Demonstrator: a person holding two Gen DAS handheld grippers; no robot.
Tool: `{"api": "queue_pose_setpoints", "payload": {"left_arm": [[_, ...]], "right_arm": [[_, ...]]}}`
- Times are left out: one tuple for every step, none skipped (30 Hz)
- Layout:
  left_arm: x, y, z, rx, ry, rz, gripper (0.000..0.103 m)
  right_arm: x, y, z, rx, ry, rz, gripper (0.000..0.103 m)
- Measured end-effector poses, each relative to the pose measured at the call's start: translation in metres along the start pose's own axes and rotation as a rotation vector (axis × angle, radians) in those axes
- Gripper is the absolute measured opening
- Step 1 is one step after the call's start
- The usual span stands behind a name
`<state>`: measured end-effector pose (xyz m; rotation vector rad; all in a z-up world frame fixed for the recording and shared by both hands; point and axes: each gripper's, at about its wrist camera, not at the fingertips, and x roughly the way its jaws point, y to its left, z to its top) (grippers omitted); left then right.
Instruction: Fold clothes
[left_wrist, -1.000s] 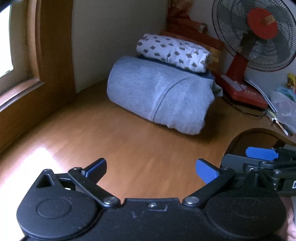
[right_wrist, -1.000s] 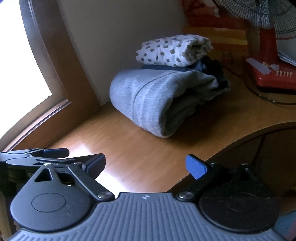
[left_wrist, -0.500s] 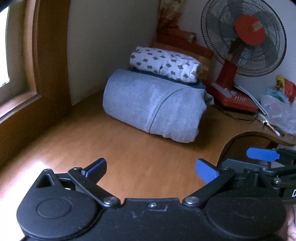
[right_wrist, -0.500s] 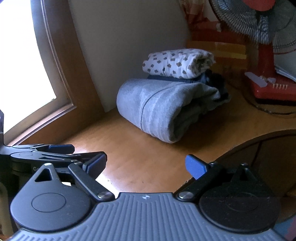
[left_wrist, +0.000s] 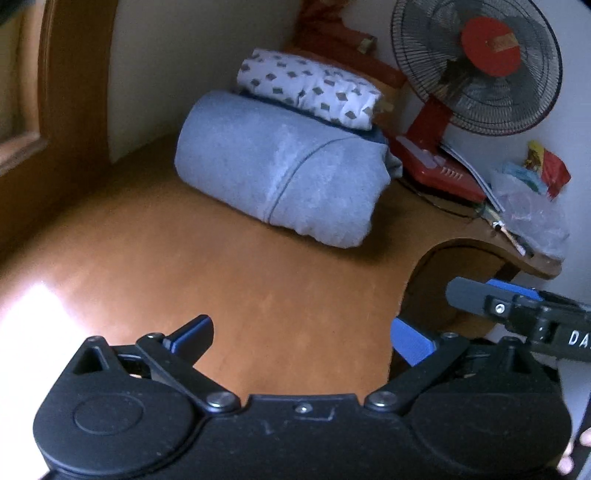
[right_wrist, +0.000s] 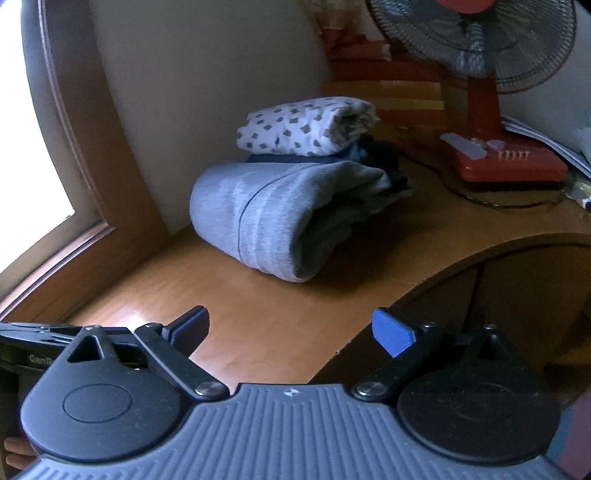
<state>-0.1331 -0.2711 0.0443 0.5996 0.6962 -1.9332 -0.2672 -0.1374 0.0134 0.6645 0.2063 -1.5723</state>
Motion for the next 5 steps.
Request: {"api": "queue_pose_setpoints", "payload": {"left_arm": [[-0.0015,-0.0024,-0.0005,0.014,-0.009,0.014,0.103],[-0.0028,-0.0047,-0.0011,0.026,-0.017,0.027,0.103],[-0.0035,-0.0066,-0.0019,0.034,-0.022,0.037,0.103],[-0.0039,-0.0081,-0.0028,0.037,-0.022,0.044,0.103],[-0.0039,-0.0097,-0.0037,0.039,-0.019,0.048,0.103]], "right_arm": [[0.0000,-0.0009,-0.0001,0.004,0.000,0.001,0.097],[-0.0002,-0.0015,-0.0003,0.006,0.000,0.001,0.097],[0.0000,-0.0020,-0.0003,0.007,0.001,-0.001,0.097],[0.0003,-0.0025,-0.0003,0.008,0.003,-0.004,0.097],[0.0006,-0.0032,-0.0004,0.012,0.007,-0.005,0.097]]}}
